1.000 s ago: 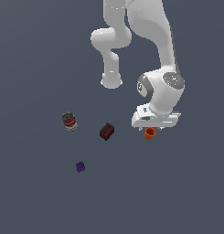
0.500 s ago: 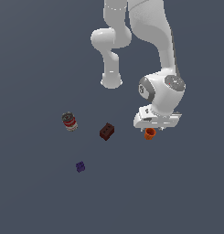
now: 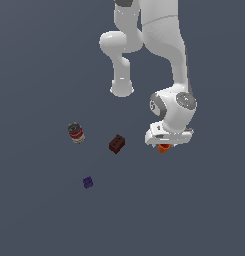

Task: Pick up a designated object from a clutter of objects.

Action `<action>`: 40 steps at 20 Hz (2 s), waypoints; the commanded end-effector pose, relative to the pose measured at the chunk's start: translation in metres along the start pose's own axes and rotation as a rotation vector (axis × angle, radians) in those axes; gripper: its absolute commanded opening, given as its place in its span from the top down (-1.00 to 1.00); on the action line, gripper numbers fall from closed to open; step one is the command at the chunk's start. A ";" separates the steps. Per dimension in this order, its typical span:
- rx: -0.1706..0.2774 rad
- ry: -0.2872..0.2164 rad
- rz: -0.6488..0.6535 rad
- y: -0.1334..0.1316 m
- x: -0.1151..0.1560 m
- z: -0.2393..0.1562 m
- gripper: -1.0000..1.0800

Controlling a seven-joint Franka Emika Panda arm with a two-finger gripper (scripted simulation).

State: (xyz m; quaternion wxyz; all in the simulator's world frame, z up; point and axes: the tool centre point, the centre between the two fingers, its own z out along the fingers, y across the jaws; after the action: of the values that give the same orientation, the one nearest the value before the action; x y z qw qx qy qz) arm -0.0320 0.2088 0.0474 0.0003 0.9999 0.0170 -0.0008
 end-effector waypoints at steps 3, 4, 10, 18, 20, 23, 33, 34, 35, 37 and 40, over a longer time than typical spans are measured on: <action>0.001 0.001 0.000 0.000 0.001 0.009 -0.92; 0.001 0.001 0.000 0.000 0.001 0.009 -0.92; 0.001 0.001 0.000 0.000 0.001 0.009 1.00; 0.001 0.002 0.000 -0.001 0.002 0.006 1.00; 0.001 0.002 0.000 0.000 0.003 0.002 1.00; 0.001 0.002 0.000 0.001 0.007 -0.009 1.00; 0.002 0.002 -0.001 0.008 0.032 -0.078 1.00; 0.002 0.002 -0.001 0.009 0.035 -0.088 1.00; 0.002 0.002 -0.001 0.009 0.039 -0.098 1.00; 0.003 0.001 -0.001 0.011 0.046 -0.118 1.00; 0.003 0.001 -0.001 0.014 0.058 -0.148 1.00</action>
State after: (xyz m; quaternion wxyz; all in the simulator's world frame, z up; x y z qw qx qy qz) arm 0.0208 0.1979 0.1791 -0.0009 0.9998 0.0176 -0.0002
